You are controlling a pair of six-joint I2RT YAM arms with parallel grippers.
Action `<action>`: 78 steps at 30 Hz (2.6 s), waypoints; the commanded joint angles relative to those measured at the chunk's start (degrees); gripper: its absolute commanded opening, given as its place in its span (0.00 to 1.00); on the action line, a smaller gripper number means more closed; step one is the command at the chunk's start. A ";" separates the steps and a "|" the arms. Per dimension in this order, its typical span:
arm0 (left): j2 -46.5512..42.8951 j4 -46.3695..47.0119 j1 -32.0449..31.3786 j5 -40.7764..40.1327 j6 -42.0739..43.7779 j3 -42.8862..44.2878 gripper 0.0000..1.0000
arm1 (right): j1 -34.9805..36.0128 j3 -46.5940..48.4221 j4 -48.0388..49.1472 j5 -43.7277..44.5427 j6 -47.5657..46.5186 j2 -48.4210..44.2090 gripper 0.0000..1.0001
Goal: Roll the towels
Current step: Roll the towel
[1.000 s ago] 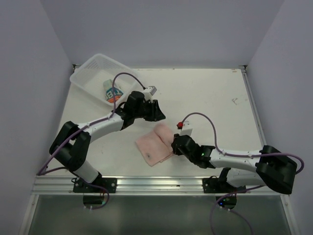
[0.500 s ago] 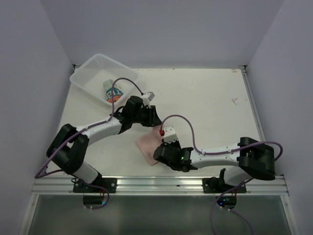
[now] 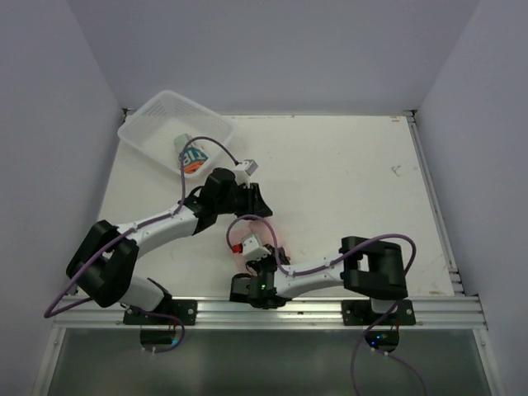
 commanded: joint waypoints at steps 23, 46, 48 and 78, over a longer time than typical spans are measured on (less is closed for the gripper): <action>5.68 11.92 -3.32 -1.22 -2.78 -13.65 0.38 | 3.08 4.56 -0.99 -1.61 2.62 -1.80 0.51; 4.89 11.93 -3.32 -1.30 -3.05 -14.45 0.38 | -16.94 -29.90 36.90 -37.28 8.76 -41.54 0.67; 4.54 12.01 -3.32 -1.30 -3.22 -14.80 0.38 | -19.06 -31.31 38.14 -41.59 9.21 -40.67 0.68; -0.72 -0.55 -2.35 -7.54 -0.68 -1.27 0.39 | -18.99 -27.10 34.03 -39.42 1.05 -32.05 0.03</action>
